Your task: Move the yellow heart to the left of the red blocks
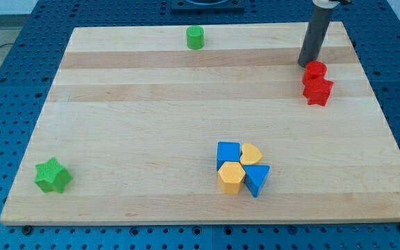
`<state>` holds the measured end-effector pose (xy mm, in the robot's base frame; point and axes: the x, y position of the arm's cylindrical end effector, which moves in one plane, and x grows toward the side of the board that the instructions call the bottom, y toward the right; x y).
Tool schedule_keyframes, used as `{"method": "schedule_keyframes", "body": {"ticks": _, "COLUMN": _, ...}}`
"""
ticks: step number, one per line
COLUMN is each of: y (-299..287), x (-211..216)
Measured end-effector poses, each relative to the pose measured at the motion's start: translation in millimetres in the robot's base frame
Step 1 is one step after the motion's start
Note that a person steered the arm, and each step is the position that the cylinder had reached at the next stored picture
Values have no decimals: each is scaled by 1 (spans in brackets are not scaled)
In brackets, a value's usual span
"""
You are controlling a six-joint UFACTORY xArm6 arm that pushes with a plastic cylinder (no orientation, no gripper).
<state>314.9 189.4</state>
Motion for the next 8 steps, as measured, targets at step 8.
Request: {"method": "schedule_keyframes", "body": {"ticks": 8, "y": -176, "x": 216}}
